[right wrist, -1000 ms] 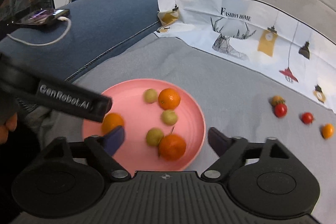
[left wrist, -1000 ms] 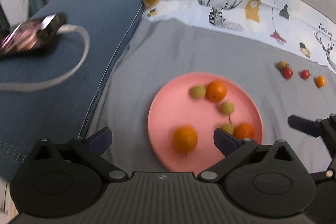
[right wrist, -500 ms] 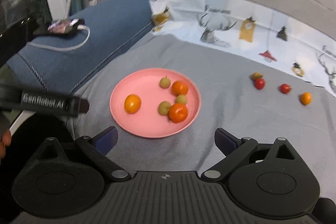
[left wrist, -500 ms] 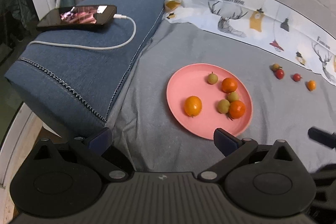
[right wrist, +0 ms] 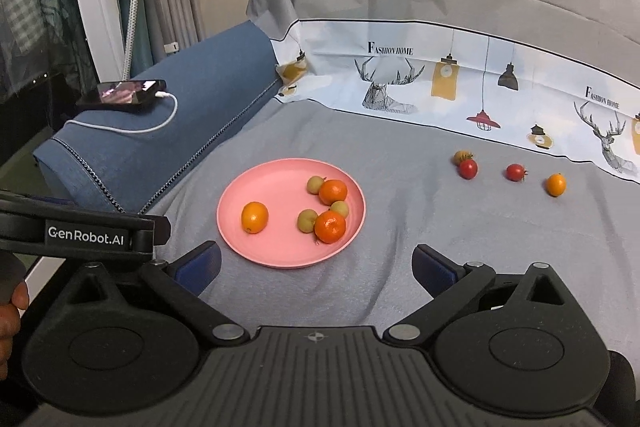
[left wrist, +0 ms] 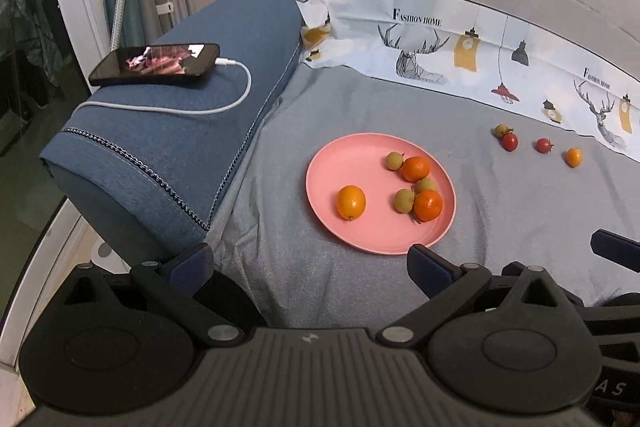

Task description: Organize fruits

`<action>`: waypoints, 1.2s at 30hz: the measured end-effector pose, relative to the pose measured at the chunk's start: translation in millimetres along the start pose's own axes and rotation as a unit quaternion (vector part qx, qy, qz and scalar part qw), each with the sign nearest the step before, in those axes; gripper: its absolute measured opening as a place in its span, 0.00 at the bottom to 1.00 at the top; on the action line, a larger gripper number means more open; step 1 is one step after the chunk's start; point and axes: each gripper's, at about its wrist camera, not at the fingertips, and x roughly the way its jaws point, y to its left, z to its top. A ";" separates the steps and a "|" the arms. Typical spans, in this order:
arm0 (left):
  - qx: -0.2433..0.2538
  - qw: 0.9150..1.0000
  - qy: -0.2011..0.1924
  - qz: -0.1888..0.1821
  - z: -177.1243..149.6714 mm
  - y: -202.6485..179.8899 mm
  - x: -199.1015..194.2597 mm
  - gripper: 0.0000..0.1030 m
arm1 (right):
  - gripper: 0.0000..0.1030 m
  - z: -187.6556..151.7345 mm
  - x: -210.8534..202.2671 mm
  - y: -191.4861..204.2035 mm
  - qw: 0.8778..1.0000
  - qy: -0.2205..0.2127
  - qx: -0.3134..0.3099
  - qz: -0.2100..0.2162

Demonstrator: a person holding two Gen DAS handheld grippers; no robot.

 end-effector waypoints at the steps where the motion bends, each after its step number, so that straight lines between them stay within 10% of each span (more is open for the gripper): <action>1: 0.000 1.000 -0.001 0.000 -0.4 0.2 -1.8 1.00 | 0.98 -0.4 -1.0 0.8 1.000 -0.001 0.000 0.001; 36: -0.003 1.000 0.008 -0.009 -5.1 2.8 2.2 1.00 | 0.98 -6.2 2.3 -3.3 1.000 0.010 0.018 0.007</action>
